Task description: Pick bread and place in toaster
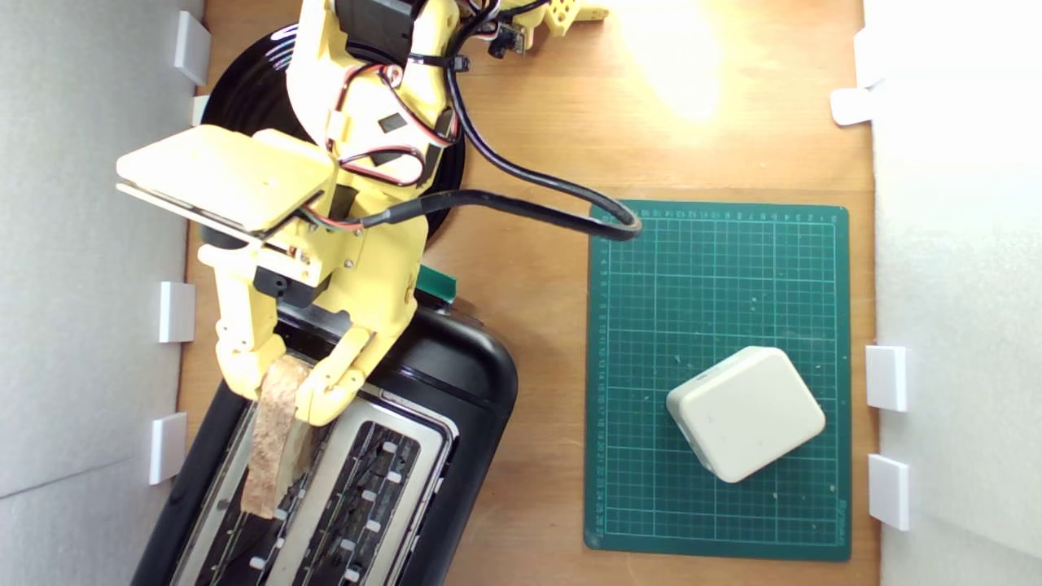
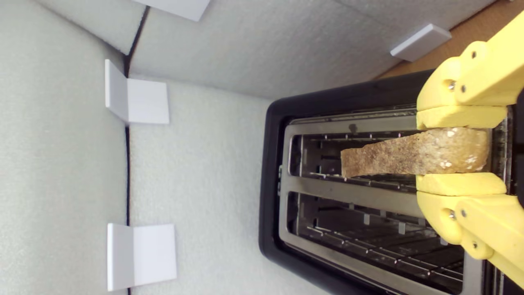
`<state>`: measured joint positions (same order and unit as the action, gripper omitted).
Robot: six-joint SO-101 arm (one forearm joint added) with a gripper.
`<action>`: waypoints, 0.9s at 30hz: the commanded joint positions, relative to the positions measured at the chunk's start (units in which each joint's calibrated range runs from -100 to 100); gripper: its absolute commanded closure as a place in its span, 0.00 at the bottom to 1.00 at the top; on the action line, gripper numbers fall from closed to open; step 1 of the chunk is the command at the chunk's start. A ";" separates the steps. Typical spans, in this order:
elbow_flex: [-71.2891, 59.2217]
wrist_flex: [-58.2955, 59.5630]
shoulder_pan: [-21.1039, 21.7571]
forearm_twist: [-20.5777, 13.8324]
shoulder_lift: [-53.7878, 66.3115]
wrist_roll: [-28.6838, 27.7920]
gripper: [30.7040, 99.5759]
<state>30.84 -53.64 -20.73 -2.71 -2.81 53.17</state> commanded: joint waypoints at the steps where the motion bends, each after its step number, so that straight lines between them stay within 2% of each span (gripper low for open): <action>1: 3.80 2.11 0.35 -0.28 0.15 0.11 0.62; 4: 3.89 2.11 0.35 -1.73 -0.26 -0.15 0.62; 19: 3.98 6.37 1.47 -1.73 -6.00 -0.20 0.62; 27: 9.70 6.37 1.47 -1.82 -11.75 -0.20 0.60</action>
<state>36.57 -48.90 -19.63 -4.04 -14.41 53.17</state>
